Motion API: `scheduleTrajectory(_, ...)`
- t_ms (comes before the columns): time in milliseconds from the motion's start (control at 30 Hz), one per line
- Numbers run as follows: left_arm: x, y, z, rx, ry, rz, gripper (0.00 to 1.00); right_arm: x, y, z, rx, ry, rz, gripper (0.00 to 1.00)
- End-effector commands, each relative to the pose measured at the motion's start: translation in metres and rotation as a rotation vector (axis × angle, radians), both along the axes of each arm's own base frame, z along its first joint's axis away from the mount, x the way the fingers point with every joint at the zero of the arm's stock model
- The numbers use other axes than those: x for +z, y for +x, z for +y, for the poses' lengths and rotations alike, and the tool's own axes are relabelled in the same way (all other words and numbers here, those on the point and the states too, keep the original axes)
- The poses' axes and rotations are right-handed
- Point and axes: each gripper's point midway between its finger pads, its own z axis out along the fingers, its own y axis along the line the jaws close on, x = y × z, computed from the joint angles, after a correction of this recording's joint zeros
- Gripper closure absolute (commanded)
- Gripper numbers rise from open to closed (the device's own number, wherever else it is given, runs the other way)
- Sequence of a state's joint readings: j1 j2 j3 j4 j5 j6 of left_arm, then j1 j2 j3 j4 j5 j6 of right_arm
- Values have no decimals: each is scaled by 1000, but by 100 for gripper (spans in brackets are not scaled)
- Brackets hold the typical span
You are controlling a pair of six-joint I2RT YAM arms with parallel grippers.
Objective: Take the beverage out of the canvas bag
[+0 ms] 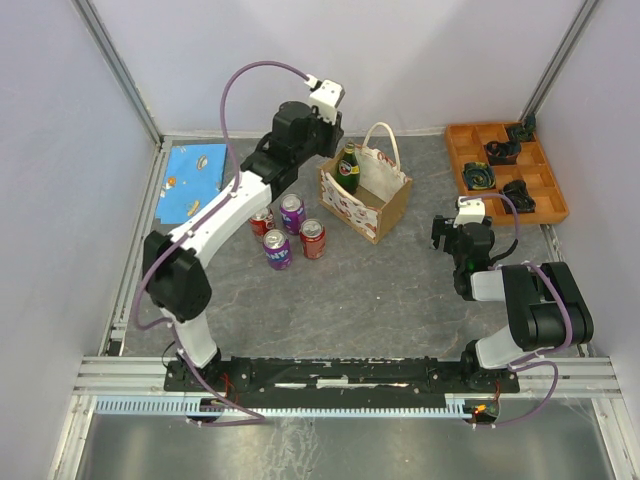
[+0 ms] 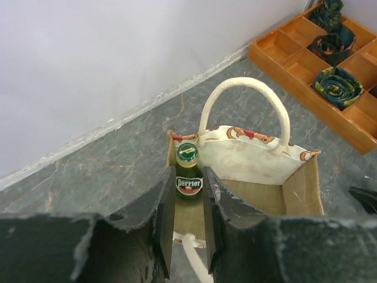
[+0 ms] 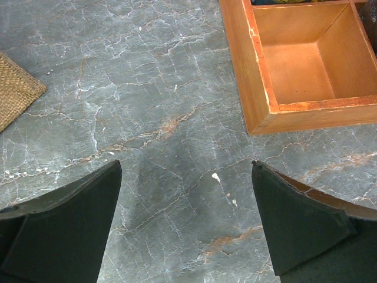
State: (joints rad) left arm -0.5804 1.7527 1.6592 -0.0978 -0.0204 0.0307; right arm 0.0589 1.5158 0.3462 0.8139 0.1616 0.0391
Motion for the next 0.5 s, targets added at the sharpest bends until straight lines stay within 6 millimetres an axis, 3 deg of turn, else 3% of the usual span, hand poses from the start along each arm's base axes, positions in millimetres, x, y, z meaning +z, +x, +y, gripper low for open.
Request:
scheduleTrajectory(0,22,25,-17,-50,-47,-83,69,19,13,0,-6,5,-65,1)
scheduleTrajectory(133,9,47,-17,-49,-136,-49,67,19,13,0,-5,5,-65,1)
scheduleTrajectory(167,-4,57,-18,-65,-168,-24,65,19,13,0,-6,4,-66,1)
scheduleTrajectory(400,-32,72,-30,-119,-213,-81,63,19,13,0,-6,5,-65,1)
scheduleTrajectory(467,-38,73,-33,-142,-215,-106,55,19,13,0,-6,5,-65,1)
